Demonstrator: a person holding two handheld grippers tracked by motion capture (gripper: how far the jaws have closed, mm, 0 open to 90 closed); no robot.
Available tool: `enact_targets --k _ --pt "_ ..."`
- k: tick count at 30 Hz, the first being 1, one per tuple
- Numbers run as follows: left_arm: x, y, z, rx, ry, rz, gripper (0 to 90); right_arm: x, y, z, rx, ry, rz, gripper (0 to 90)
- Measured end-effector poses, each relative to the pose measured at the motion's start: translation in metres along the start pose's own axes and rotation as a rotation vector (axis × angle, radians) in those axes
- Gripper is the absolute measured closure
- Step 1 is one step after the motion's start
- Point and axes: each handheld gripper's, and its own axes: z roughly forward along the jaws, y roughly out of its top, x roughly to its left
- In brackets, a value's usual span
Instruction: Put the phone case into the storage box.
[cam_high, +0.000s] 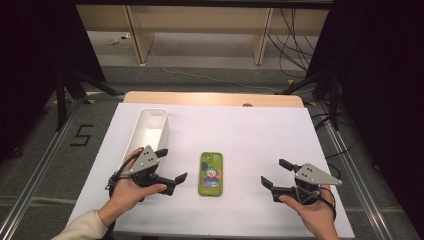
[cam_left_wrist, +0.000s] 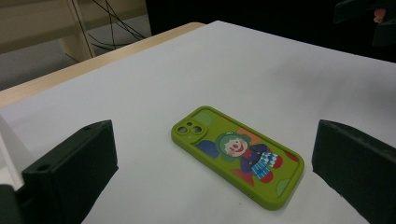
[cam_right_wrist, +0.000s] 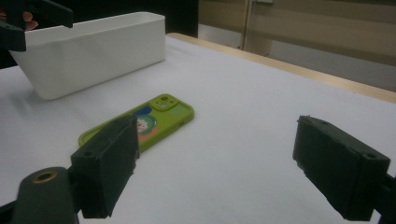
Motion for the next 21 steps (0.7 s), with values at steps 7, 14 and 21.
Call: enact_targets --k 7,14,21 --pt "-0.001 0.001 0.001 0.005 0.009 0.000 0.0 0.000 0.000 0.000 -0.003 -0.002 0.002 15.8" --pt "-0.007 0.007 0.006 0.022 0.007 0.000 0.8 0.000 0.001 -0.001 0.000 -0.009 0.001 15.8" --pt "-0.015 0.013 0.021 0.046 -0.006 0.009 11.9 -0.001 0.001 -0.001 -0.002 -0.015 0.002 15.9"
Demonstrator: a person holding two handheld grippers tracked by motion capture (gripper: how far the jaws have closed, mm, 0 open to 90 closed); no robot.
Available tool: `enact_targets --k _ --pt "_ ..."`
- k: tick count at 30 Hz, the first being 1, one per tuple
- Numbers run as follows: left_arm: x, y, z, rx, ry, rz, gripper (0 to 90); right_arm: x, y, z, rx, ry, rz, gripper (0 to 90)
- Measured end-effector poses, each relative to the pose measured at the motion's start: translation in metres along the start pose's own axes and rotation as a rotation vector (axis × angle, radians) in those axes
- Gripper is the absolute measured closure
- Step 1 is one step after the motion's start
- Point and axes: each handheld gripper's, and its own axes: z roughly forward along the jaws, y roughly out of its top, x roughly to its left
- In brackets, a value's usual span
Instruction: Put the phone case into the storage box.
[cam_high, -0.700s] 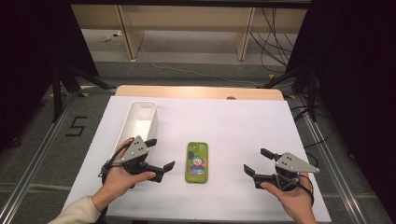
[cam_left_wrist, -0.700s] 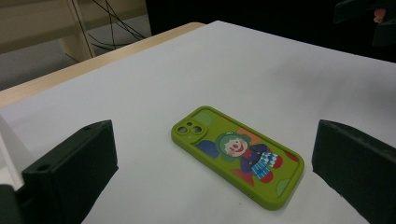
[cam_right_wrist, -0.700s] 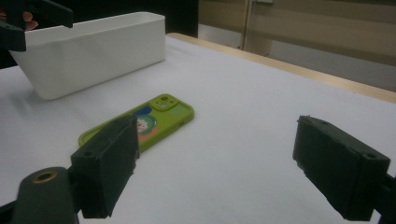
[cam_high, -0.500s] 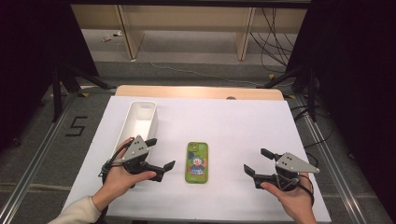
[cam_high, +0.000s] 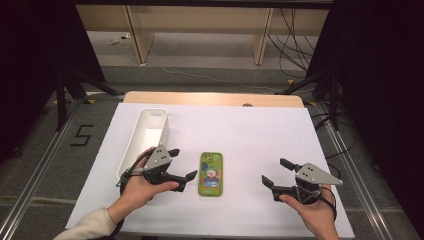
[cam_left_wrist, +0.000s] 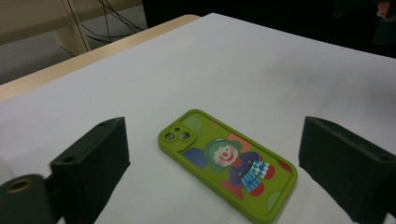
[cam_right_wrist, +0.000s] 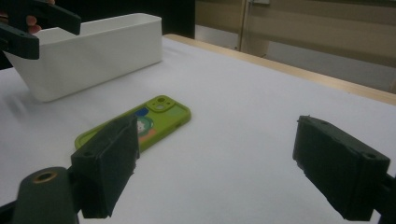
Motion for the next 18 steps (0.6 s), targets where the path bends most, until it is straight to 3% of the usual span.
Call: enact_targets --k 3,9,10,11,12,13,14,16,18 --pt "-0.003 0.003 0.007 0.005 -0.007 0.008 18.5 0.000 0.000 0.000 0.000 0.000 -0.001 15.9" --pt "-0.006 0.008 0.019 0.004 -0.027 0.000 54.7 -0.001 0.000 0.000 0.001 -0.007 0.004 15.9" --pt "-0.007 0.009 0.022 0.014 -0.023 0.001 66.9 -0.001 -0.001 0.000 0.004 -0.007 0.006 15.9" --pt "-0.007 0.010 0.025 0.026 -0.027 0.007 66.9 -0.001 -0.001 0.000 0.004 -0.007 0.006 15.9" --pt "-0.008 0.011 0.028 0.041 -0.030 0.007 77.6 -0.002 -0.001 0.001 0.007 -0.007 0.003 15.9" --pt "-0.008 0.011 0.030 0.045 -0.031 0.005 77.6 -0.002 -0.001 0.001 0.007 -0.007 0.003 15.9" --pt "-0.009 0.012 0.034 0.057 -0.035 0.000 85.2 -0.002 -0.001 0.000 0.007 -0.009 0.003 15.9" --pt "-0.011 0.014 0.043 0.090 -0.044 0.006 89.8 -0.002 -0.001 0.000 0.007 -0.009 0.002 16.0" --pt "-0.012 0.015 0.048 0.106 -0.046 0.016 90.0 -0.002 -0.001 0.001 0.007 -0.009 0.003 16.0"
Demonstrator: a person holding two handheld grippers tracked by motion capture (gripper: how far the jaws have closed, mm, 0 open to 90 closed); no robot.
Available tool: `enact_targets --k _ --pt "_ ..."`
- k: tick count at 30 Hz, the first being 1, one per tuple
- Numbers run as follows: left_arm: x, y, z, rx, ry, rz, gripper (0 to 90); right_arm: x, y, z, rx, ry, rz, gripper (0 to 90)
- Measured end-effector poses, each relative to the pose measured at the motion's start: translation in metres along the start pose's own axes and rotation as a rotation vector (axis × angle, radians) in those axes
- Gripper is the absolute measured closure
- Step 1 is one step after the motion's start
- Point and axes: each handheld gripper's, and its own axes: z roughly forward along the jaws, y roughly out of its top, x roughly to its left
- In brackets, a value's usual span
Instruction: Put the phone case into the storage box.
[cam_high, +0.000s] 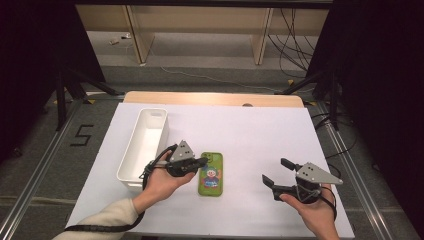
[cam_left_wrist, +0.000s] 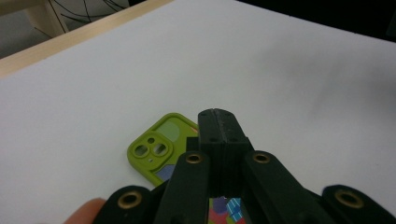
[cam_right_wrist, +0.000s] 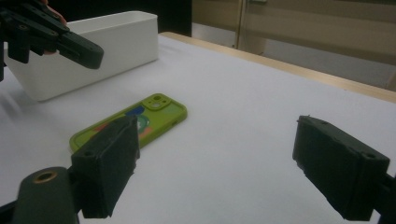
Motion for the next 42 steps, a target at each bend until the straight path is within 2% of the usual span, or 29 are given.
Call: enact_targets --k 8,12,13,19,25,42 --pt "-0.012 0.008 0.030 0.080 -0.044 0.042 90.0 -0.001 0.000 0.000 0.008 -0.003 0.002 16.1" --pt "-0.023 0.008 0.047 0.133 -0.053 0.059 90.0 0.000 0.000 0.000 0.002 0.000 0.002 16.0" --pt "-0.023 0.008 0.047 0.133 -0.053 0.059 90.0 0.000 0.000 0.000 0.007 -0.001 0.002 16.0" --pt "-0.034 0.004 0.067 0.230 -0.081 0.068 90.0 -0.001 0.000 0.000 0.008 -0.001 0.004 16.1" --pt "-0.040 0.000 0.078 0.281 -0.090 0.082 90.0 -0.001 0.000 0.000 0.010 0.000 0.002 16.1" --pt "-0.049 -0.005 0.087 0.359 -0.118 0.099 90.0 0.000 0.000 0.000 0.010 0.002 -0.001 16.3"
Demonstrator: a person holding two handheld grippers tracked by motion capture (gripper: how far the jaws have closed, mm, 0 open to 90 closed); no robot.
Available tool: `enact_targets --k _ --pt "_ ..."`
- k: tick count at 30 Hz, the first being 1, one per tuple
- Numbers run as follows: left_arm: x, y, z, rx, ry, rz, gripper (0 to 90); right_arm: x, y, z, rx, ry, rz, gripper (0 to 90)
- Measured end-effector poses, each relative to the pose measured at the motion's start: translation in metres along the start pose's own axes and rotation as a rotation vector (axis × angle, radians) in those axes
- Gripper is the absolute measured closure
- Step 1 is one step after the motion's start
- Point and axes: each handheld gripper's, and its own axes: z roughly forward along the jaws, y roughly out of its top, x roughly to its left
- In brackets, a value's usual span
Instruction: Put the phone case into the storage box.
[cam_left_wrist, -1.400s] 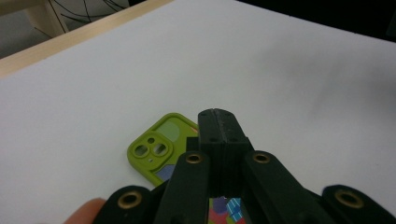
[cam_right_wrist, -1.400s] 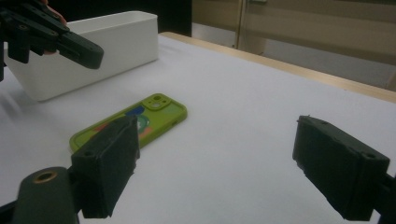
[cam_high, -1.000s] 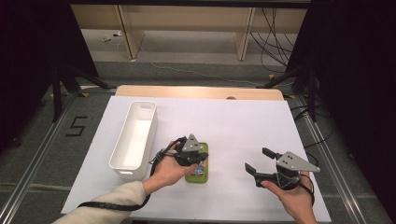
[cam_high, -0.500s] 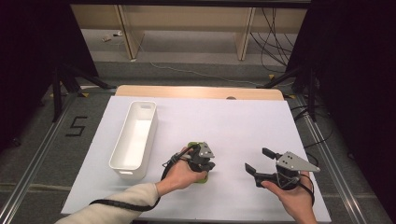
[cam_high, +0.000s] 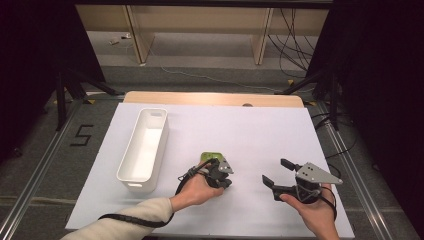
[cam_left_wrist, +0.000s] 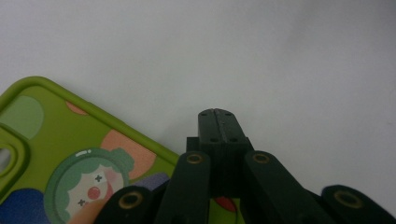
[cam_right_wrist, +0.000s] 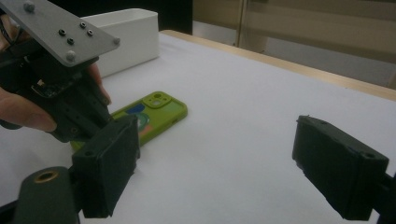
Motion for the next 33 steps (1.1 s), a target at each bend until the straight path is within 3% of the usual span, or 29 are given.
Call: enact_targets --k 14,33 --pt "-0.002 -0.001 -0.002 0.056 -0.024 0.012 90.0 0.000 0.000 0.000 0.001 0.001 0.000 16.5" --pt "0.011 -0.016 -0.024 0.149 -0.013 0.006 90.0 0.000 0.000 0.000 0.004 0.004 0.002 16.7"
